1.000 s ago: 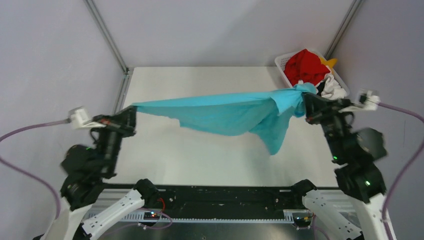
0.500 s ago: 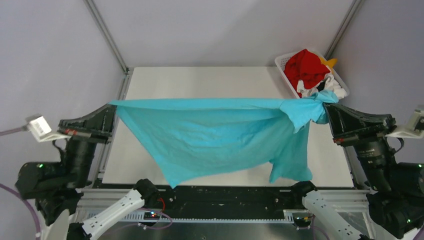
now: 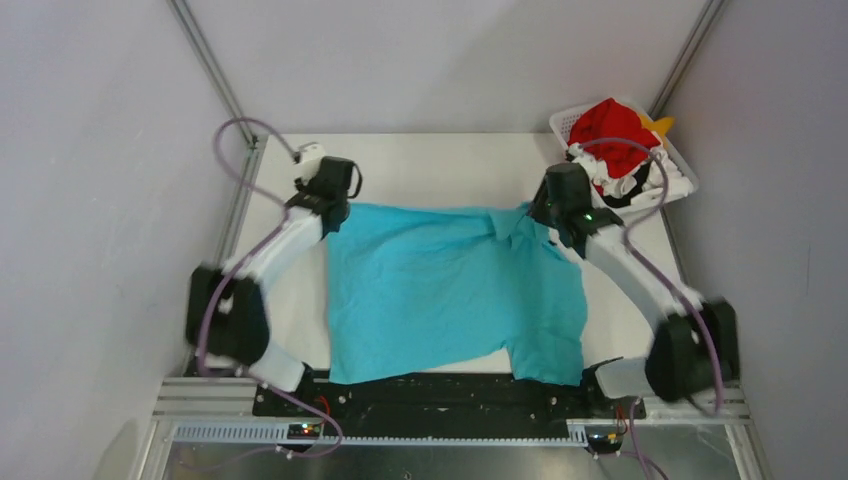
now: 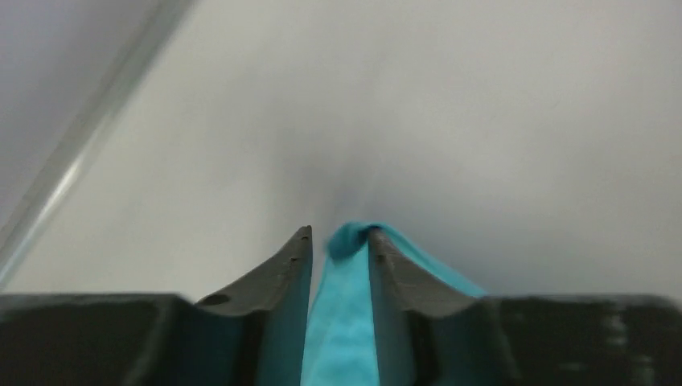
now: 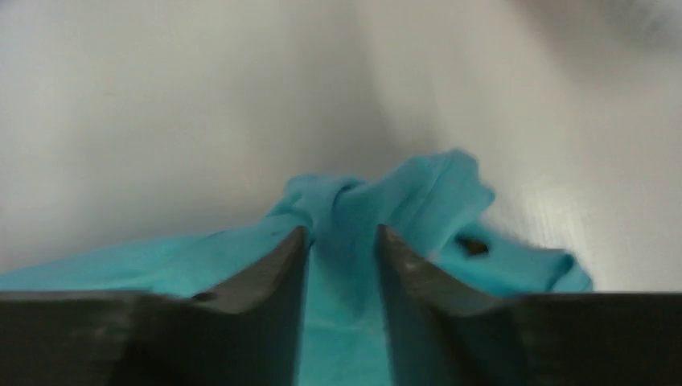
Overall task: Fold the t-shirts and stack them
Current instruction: Flatten out the tshirt
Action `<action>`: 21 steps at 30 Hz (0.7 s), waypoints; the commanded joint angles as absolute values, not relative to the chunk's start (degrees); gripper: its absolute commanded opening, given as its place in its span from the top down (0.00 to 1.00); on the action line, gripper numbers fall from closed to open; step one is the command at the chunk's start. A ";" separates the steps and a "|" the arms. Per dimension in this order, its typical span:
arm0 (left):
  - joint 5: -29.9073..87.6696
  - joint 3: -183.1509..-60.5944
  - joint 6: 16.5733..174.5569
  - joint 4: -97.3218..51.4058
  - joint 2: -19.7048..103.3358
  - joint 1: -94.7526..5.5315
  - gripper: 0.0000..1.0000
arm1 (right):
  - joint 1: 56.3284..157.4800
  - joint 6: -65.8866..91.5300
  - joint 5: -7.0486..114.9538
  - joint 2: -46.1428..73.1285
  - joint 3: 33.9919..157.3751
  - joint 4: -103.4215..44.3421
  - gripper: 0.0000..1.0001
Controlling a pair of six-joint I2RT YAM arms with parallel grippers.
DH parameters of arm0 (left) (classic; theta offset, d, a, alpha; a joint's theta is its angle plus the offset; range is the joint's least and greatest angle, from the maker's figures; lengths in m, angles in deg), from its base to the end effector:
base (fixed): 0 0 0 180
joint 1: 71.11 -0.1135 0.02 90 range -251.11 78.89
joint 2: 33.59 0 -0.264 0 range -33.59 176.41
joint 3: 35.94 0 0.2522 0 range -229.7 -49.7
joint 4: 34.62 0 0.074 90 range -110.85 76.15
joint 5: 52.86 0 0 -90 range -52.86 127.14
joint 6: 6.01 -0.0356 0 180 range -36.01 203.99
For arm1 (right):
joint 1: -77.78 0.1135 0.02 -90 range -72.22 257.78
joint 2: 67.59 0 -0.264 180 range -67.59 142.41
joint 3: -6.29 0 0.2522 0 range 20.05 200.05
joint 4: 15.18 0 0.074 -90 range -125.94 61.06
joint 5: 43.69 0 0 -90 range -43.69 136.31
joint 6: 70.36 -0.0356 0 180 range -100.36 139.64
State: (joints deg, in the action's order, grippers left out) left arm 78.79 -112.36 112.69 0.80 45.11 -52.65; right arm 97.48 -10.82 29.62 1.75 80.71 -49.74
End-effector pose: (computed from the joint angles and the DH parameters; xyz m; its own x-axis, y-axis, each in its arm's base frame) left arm 0.2919 -0.0725 0.3008 -0.3829 -0.2505 -0.8892 -0.5085 0.8607 -0.0235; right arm 0.2597 0.0821 0.3297 -0.4437 0.3569 -0.8220 0.1594 0.9341 0.3195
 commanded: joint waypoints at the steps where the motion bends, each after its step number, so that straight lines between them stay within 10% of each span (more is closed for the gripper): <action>1: 73.74 -121.59 113.44 2.53 62.33 -54.73 0.34 | 94.09 -13.29 34.46 16.69 81.61 -36.51 0.41; 2: 73.24 -123.79 113.76 2.88 64.07 -54.89 0.17 | 93.87 -13.18 34.81 20.67 82.12 -35.01 0.15; 4: 72.01 -125.50 114.00 3.02 67.01 -55.23 0.03 | 93.73 -12.50 34.88 23.91 83.67 -32.23 0.02; 21: 55.66 -100.79 121.51 3.00 40.36 -47.63 0.00 | 94.56 -15.84 36.32 0.08 70.43 -47.96 0.01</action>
State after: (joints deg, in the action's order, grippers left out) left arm 61.17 -108.55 116.96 2.70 46.53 -52.80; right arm 93.66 -13.18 34.10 6.52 75.93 -41.70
